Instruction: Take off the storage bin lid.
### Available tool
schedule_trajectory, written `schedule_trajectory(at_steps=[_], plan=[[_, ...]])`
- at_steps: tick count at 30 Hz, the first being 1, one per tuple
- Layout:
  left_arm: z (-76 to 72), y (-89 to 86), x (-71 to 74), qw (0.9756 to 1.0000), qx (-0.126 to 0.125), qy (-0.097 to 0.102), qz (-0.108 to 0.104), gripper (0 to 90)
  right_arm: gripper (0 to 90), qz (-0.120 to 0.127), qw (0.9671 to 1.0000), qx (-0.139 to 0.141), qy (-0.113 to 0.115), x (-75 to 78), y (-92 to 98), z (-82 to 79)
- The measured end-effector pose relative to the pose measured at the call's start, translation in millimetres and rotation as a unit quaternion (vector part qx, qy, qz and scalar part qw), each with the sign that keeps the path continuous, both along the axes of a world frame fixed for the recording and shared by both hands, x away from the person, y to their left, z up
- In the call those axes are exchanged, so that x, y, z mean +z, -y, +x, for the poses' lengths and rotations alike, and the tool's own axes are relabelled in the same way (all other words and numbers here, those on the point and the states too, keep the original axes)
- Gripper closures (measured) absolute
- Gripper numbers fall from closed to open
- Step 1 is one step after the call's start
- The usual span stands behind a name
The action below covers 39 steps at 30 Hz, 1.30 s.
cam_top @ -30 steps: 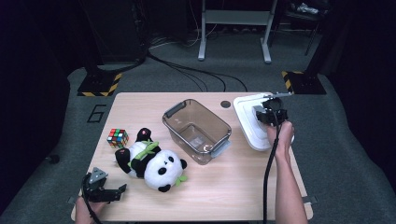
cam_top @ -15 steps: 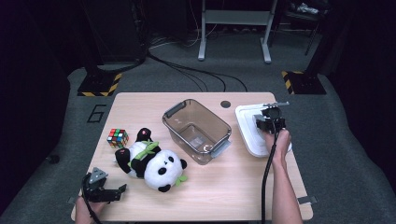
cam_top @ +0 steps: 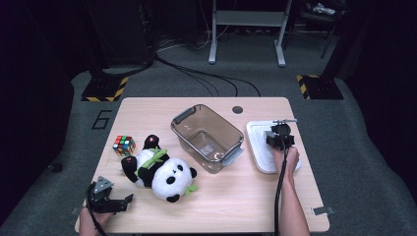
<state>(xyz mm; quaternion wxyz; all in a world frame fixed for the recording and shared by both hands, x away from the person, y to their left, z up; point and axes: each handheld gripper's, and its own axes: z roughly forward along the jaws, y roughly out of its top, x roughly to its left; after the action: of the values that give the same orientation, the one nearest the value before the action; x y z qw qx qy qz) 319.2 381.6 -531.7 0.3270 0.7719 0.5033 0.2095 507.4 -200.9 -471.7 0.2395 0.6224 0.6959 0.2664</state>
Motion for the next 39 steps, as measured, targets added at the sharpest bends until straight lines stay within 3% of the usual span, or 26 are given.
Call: schedule_trajectory(at_steps=[8, 18, 21, 28, 33, 39], plan=[[0.0, 0.0, 0.0, 1.0000, 0.000, 0.000, 0.000, 0.0, 66.3, -0.004, 1.0000, -0.005, -0.005, -11.8, -3.2, 0.1], [0.0, 0.0, 0.0, 1.0000, 0.000, 0.000, 0.000, 0.0, 64.9, -0.005, 0.9999, -0.007, -0.012, -15.8, -3.8, 3.2], [0.0, 0.0, 0.0, 1.0000, 0.000, 0.000, 0.000, 0.0, 51.3, 0.006, 0.9998, -0.007, -0.016, -15.6, -2.3, 3.0], [-0.1, 0.2, -0.1, 1.0000, 0.000, 0.001, 0.000, 0.0, 21.2, 0.025, 0.9995, 0.019, 0.009, 0.9, -1.7, -10.8], [-0.1, 0.3, -0.2, 1.0000, 0.001, 0.002, 0.000, 0.0, 12.6, 0.026, 0.9982, 0.052, 0.015, 10.7, -2.8, -27.2], [-0.4, 0.7, 0.0, 1.0000, 0.003, 0.002, 0.000, 0.0, 0.0, 0.031, 0.9953, 0.090, 0.017, 10.9, -9.0, -46.6]])
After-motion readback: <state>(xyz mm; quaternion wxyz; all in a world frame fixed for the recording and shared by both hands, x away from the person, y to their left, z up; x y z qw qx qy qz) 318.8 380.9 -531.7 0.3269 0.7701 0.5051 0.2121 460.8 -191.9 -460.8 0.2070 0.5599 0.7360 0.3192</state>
